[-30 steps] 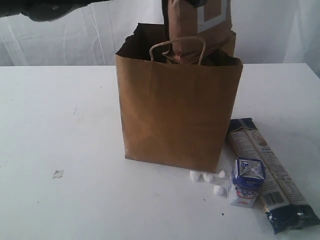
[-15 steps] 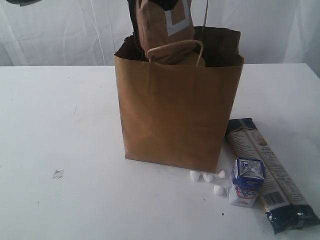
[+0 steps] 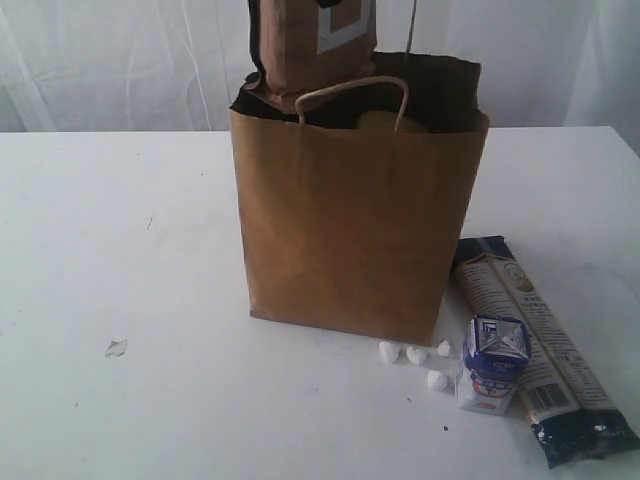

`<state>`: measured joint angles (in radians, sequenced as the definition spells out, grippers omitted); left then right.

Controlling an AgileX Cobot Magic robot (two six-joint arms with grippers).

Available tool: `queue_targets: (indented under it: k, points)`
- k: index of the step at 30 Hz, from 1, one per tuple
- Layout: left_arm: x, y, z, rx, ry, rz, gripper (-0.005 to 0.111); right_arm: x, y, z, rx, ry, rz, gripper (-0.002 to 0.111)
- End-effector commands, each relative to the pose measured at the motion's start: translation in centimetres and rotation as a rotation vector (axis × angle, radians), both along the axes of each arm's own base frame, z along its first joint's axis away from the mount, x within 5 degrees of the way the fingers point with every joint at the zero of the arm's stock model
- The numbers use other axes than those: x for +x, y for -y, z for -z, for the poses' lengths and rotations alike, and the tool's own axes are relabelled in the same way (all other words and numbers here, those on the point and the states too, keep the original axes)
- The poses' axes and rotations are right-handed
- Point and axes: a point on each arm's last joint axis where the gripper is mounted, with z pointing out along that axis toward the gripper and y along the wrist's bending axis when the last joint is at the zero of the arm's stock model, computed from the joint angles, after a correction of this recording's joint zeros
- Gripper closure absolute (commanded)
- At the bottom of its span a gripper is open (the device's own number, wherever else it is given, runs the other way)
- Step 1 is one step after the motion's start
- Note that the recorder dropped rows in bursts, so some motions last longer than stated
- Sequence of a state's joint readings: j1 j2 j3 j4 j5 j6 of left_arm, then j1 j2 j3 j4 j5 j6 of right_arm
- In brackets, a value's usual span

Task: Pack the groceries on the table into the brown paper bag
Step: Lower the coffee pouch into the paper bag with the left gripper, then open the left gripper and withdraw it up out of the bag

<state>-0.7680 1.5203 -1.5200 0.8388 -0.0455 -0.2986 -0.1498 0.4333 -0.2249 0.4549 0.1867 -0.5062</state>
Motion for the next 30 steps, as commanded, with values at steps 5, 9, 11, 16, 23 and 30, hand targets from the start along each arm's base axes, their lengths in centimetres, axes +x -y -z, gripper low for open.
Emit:
queue_targets:
  k: [5,9,11,16,23,30]
  points:
    - [0.2,-0.8,0.5,0.069,-0.052,-0.09,0.107,0.0,0.0,0.1,-0.002,0.005,0.004,0.108]
    - [0.2,-0.7,0.4,0.048,-0.058,-0.079,0.107,0.0,0.0,0.1,-0.002,0.005,0.004,0.108]
    - [0.1,-0.7,0.5,0.024,-0.085,-0.076,0.107,0.0,0.0,0.1,0.0,0.005,0.004,0.108]
    - [0.0,-0.6,0.8,-0.062,-0.197,-0.073,0.107,0.0,0.0,0.1,0.017,0.006,0.009,0.108]
    - [0.0,-0.8,1.5,-0.069,-0.291,-0.109,0.107,0.0,0.0,0.1,0.017,0.006,0.009,0.108]
    - [0.0,-0.6,1.7,-0.11,-0.34,-0.099,0.083,0.0,0.0,0.1,0.017,0.006,0.009,0.108]
